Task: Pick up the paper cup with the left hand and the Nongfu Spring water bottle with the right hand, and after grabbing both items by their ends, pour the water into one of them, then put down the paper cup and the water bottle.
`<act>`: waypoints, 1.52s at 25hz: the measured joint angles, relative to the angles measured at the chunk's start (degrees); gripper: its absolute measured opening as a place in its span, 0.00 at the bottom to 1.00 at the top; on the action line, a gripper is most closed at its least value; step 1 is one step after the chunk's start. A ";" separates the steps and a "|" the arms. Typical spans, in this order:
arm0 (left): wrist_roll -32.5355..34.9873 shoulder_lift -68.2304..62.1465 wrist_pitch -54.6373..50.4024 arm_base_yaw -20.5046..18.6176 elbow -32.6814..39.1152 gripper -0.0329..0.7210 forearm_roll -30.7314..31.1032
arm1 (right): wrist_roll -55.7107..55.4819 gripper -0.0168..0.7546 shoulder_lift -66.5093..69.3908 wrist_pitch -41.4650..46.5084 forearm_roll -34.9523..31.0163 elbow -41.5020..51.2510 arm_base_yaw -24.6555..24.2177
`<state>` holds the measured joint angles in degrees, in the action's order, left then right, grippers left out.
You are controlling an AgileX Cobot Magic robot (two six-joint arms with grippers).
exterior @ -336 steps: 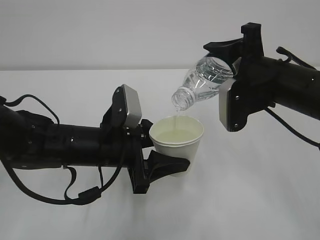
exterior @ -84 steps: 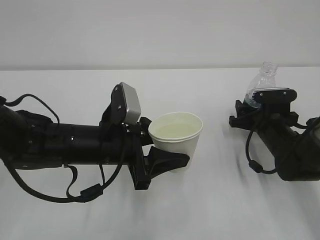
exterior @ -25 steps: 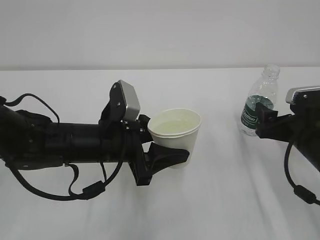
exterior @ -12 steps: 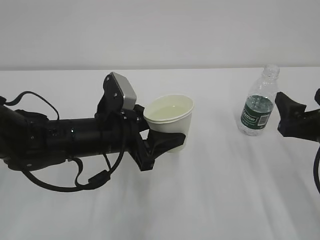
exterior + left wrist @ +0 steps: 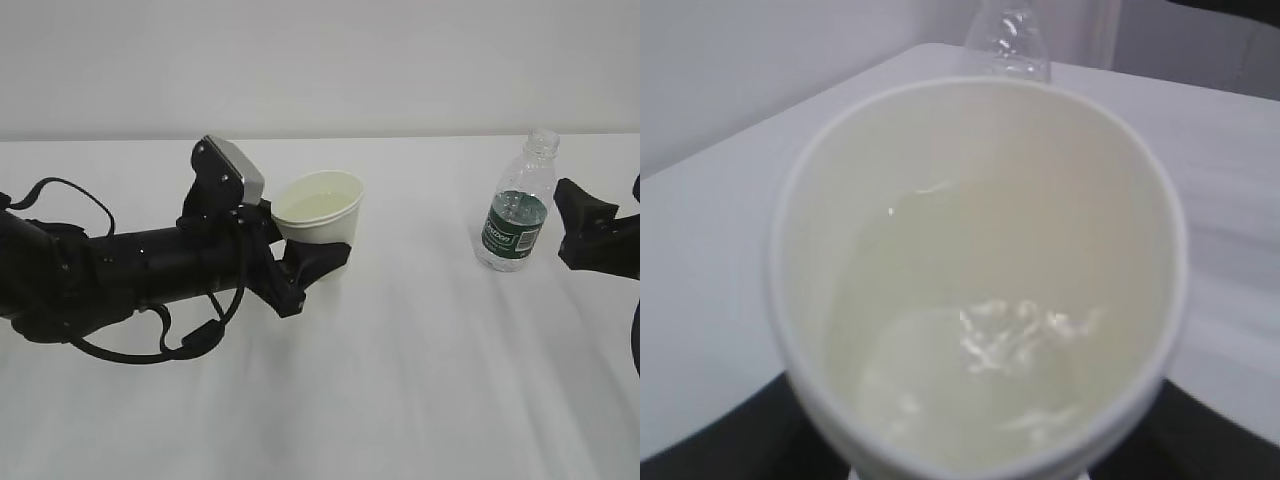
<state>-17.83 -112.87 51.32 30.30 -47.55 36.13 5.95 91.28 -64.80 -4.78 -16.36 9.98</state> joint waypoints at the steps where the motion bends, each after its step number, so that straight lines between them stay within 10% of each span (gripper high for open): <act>1: 0.13 0.00 -0.24 -0.52 0.00 0.62 -0.80 | 0.00 0.81 0.00 0.11 0.00 0.00 0.00; 22: 0.58 -0.55 -0.46 -16.45 0.00 0.62 -5.67 | 0.00 0.79 0.00 0.46 1.01 0.00 0.00; 38: 5.75 -6.92 2.22 -17.69 0.00 0.62 -14.22 | 0.00 0.79 0.00 2.04 1.42 0.00 0.00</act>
<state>-12.08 -119.79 53.54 12.61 -47.55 21.91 5.95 91.28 -62.77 -3.36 -16.36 9.98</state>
